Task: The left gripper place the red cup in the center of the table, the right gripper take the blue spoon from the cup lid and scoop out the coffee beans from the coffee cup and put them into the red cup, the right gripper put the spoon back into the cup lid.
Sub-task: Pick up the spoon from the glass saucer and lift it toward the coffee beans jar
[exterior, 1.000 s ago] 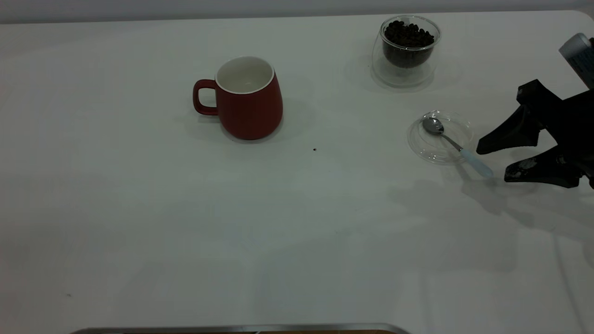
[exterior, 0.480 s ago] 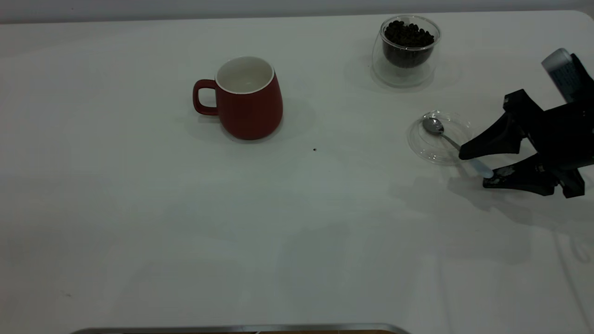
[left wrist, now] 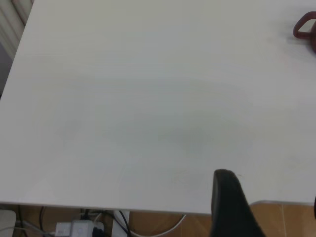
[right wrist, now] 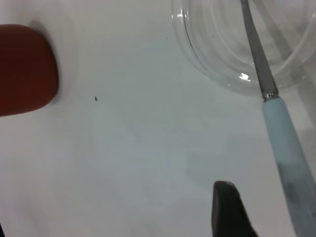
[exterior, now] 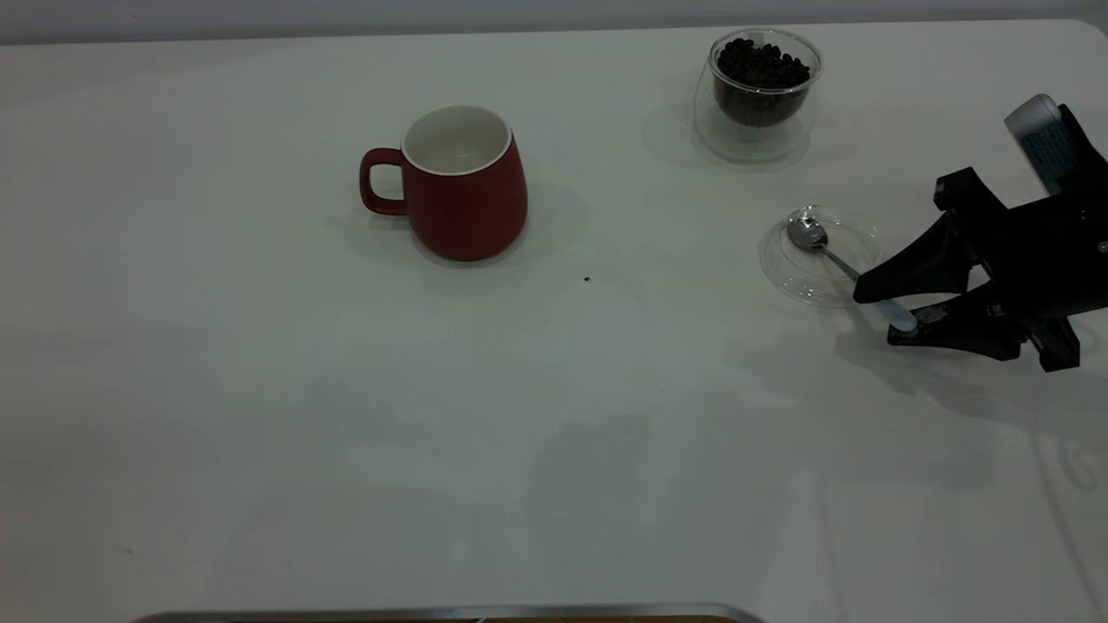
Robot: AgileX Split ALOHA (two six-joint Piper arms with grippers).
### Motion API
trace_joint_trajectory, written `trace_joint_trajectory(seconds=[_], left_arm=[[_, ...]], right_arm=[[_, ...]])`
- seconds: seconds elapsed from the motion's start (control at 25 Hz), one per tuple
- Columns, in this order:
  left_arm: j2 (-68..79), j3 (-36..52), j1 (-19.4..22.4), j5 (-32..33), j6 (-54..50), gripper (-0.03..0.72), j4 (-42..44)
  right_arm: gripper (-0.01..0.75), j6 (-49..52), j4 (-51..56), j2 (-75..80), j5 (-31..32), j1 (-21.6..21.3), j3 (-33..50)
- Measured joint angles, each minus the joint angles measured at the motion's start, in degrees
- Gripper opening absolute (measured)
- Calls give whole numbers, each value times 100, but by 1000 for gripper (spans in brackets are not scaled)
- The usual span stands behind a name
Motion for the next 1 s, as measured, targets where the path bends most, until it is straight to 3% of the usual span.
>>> trace_joint_trajectory(seconds=[0.24,0.56,1.0], left_arm=[[0,0,0,0,0,466,0],[0,0,1,0,0,466,0],[0,0,1,0,-13,466,0]], right_arm=[[414,19,0,0,1,0,0],[291,97,0,0,-36,-117,0],[276,81,0,0,56,-427,12]])
